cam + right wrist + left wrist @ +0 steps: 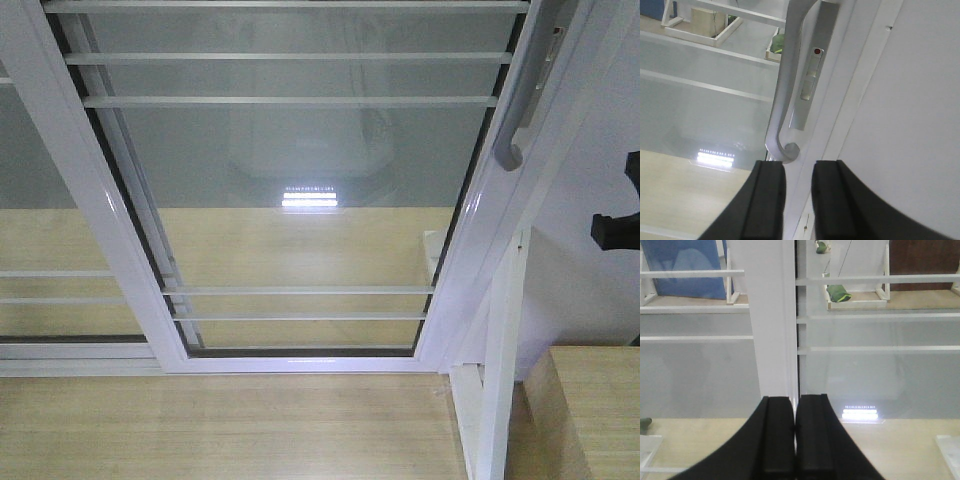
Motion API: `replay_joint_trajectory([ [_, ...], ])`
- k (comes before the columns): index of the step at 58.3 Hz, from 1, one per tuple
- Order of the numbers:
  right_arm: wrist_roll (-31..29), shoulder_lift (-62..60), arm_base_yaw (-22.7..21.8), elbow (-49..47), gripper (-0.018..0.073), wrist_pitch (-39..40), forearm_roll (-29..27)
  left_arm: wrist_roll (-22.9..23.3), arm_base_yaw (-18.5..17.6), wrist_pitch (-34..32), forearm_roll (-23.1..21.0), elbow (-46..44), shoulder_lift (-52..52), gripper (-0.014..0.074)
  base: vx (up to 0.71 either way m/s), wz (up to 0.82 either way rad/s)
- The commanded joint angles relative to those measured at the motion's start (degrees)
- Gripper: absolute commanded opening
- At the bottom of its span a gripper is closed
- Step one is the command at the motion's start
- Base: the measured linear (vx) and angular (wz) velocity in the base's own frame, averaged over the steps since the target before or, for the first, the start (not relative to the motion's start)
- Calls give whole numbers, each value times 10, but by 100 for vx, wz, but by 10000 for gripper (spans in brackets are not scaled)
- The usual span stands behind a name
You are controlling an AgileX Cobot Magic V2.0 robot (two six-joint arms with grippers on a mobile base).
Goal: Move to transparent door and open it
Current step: 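Close the right gripper around the silver vertical door handle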
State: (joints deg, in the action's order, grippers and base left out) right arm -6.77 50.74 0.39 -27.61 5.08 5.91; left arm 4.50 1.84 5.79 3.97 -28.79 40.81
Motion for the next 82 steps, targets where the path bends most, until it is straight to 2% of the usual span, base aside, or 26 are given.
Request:
replay_joint_trajectory([
  [1, 17, 20, -2, -19, 358, 94, 0, 0, -2, -49, -1, -15, 15, 237, 0, 0],
  [10, 84, 90, -2, -19, 393, 159, 6, 1, -2, -49, -1, -15, 40, 272, 0, 0],
  [21, 88, 186, -2, -38, 394, 233, 6, 1, -2, -50, -1, -15, 51, 273, 0, 0],
  [31, 113, 268, -2, -108, 394, 237, 9, 1, -2, -50, -1, -15, 53, 273, 0, 0],
  [38, 118, 321, -2, -172, 394, 237, 36, 1, -2, -50, -1, -15, 53, 273, 0, 0],
  [44, 148, 360, -2, -224, 394, 235, 53, 1, -2, -50, -1, -15, 53, 273, 0, 0],
  [65, 154, 470, -2, -368, 394, 226, 56, 1, -2, -50, -1, -15, 53, 273, 0, 0],
  [82, 173, 525, -2, -422, 357, 203, 63, 0, -2, -50, -1, -15, 53, 273, 0, 0],
])
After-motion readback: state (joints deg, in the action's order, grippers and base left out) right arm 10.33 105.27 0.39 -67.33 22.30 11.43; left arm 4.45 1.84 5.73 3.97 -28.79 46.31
